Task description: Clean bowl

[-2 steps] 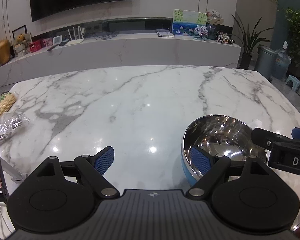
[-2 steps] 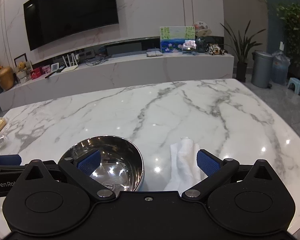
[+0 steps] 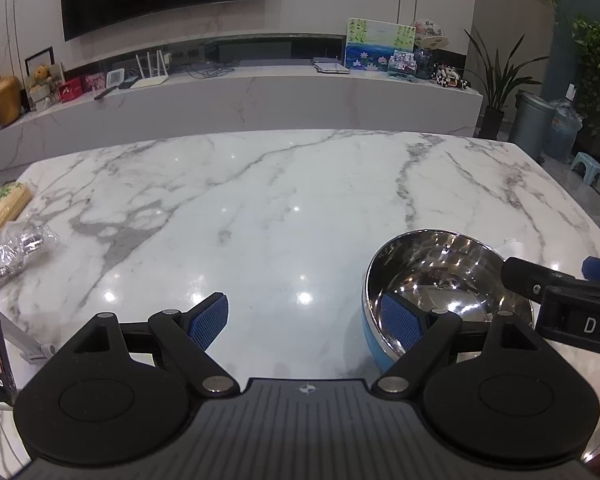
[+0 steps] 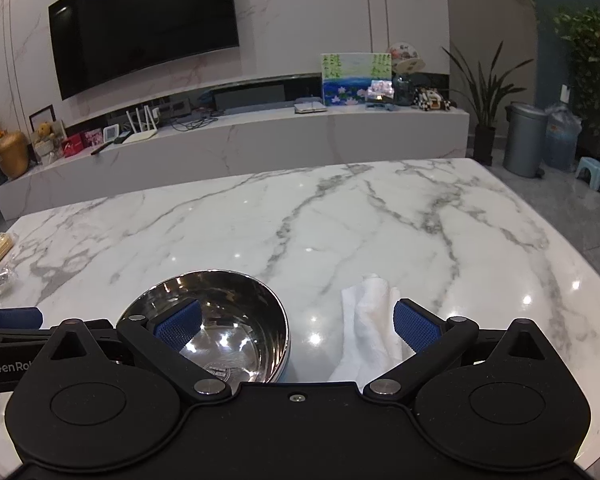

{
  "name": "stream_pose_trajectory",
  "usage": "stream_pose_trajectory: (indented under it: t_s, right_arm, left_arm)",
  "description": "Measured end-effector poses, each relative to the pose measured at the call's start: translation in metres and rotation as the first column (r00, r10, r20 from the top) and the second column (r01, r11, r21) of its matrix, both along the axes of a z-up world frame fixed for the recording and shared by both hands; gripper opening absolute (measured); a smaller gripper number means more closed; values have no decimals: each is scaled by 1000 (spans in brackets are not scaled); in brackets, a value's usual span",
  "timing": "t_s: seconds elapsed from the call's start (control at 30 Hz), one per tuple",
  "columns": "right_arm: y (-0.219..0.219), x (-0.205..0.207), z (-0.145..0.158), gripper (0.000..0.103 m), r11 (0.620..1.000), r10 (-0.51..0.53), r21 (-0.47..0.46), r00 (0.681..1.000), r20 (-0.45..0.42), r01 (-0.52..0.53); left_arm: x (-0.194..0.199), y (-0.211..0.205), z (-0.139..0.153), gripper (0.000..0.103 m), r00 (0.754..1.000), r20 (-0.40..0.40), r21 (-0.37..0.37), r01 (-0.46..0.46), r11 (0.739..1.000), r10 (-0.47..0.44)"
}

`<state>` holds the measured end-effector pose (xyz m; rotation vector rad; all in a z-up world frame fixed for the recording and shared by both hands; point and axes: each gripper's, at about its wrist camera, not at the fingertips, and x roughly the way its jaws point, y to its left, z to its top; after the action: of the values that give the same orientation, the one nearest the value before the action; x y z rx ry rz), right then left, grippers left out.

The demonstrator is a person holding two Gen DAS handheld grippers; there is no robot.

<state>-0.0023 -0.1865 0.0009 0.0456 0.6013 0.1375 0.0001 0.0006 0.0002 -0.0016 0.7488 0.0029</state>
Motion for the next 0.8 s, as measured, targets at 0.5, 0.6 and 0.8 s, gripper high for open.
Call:
stream_pose_trajectory:
  t_s: [0.5,0.6,0.8]
  right_arm:
    - [0,0,1,102,1000,3,17,1000,-6,-3]
    - [0,0,1,102,1000,4,21,1000,-8,-4]
    - [0,1,1,102,1000,5,23,1000,-8,-5]
  left_arm:
    - [0,2,1,84,1000,-9,-62,2,998,-3]
    - [-1,2,2,84,1000,8,-47,-24,999,25]
    - [0,1,3,84,1000,-4,-65,-20,998,19]
